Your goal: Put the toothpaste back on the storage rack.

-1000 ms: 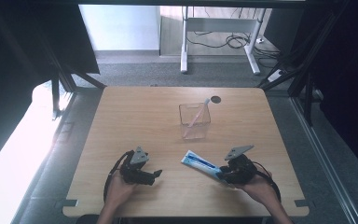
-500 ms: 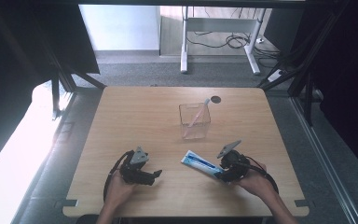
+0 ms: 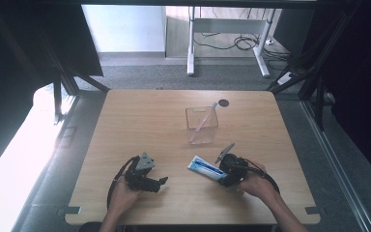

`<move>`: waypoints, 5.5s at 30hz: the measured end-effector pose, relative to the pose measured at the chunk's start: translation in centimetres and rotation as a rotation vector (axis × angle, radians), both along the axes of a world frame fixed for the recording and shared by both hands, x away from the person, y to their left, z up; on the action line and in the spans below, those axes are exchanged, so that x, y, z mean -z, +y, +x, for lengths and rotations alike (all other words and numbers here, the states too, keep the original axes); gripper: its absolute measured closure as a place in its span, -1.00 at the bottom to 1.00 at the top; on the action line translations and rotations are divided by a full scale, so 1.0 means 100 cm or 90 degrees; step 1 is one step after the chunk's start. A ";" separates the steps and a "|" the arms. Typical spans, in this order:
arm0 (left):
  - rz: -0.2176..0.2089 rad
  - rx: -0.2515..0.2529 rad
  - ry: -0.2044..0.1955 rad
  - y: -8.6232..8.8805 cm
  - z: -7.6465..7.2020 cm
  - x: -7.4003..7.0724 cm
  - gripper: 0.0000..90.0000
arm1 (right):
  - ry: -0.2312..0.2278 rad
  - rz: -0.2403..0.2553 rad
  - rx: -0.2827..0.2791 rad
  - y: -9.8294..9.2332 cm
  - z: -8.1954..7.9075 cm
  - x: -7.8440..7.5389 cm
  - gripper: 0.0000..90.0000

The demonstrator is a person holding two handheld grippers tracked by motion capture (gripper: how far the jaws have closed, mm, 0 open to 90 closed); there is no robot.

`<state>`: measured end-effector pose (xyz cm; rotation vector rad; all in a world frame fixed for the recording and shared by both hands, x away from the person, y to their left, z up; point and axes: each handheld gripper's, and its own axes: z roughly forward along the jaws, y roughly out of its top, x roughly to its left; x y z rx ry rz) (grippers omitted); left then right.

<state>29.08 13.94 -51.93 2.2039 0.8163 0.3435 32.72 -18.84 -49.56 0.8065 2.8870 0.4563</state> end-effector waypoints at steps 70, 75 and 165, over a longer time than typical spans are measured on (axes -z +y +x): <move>0.000 0.010 0.033 0.003 0.003 0.006 -0.71 | -0.106 0.181 0.072 -0.014 0.013 -0.093 0.62; 0.001 0.011 0.032 0.003 0.003 0.006 -0.71 | -0.114 0.197 0.081 -0.013 0.019 -0.097 0.62; -0.012 0.029 0.037 0.002 0.001 0.005 -0.71 | -0.235 0.330 0.144 0.052 0.134 -0.101 0.63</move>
